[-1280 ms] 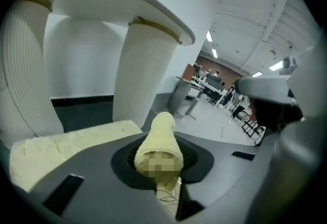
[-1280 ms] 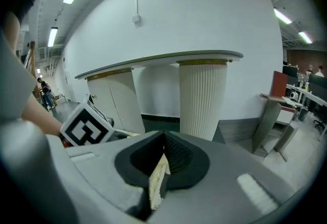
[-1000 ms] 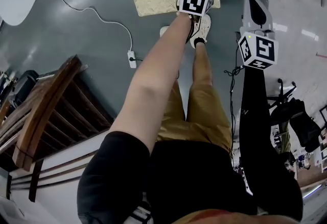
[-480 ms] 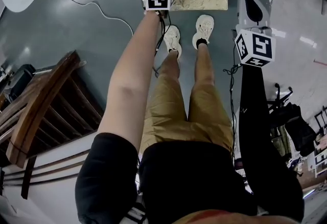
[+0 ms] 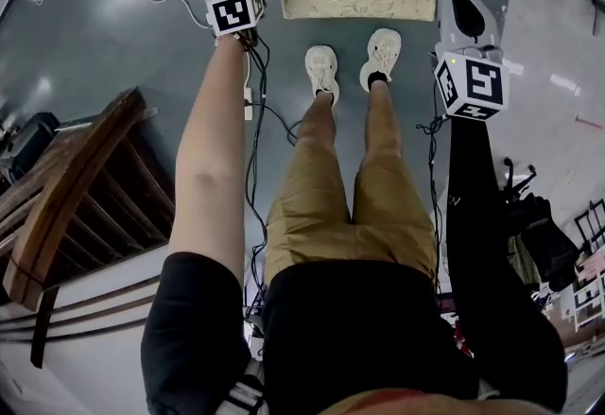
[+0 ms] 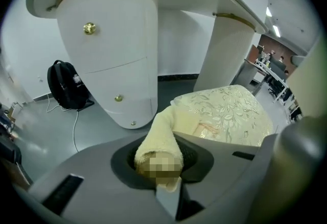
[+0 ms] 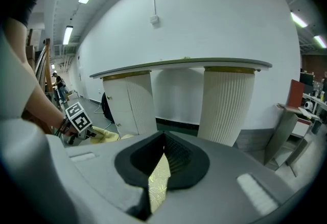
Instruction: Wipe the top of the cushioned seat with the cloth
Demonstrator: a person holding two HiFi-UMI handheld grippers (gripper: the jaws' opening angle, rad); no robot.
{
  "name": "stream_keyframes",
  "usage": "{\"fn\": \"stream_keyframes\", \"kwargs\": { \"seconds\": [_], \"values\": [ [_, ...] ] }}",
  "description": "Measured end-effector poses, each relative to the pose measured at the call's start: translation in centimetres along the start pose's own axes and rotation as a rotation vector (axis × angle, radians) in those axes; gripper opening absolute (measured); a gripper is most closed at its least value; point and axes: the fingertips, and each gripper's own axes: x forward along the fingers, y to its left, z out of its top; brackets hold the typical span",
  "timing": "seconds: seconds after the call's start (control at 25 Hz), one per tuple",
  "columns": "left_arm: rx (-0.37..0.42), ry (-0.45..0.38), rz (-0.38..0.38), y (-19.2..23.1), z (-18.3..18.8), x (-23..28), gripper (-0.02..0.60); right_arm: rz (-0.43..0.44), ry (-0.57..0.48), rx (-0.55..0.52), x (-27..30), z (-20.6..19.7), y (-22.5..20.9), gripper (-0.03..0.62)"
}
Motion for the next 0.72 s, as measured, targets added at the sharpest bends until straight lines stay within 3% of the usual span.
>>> {"fn": "stream_keyframes", "kwargs": {
  "seconds": [0.24, 0.44, 0.56, 0.72],
  "values": [
    [-0.041, -0.028, 0.028, 2.6, -0.9, -1.8, 0.067, -0.001, -0.015, -0.002, 0.2, 0.6, 0.4, 0.002],
    [-0.032, -0.090, 0.014, 1.8, 0.7, -3.1, 0.067, -0.023, -0.013, 0.004, -0.5, 0.4, -0.7, 0.002],
    [-0.027, -0.164, -0.020, -0.8, 3.5, -4.0, 0.067, -0.034, -0.017, 0.009, -1.0, 0.3, -1.6, 0.002],
    [0.024, -0.245, -0.118, -8.0, 6.9, -4.6, 0.067, -0.054, -0.022, 0.009, -2.1, 0.4, -3.0, 0.002]
  ]
}}
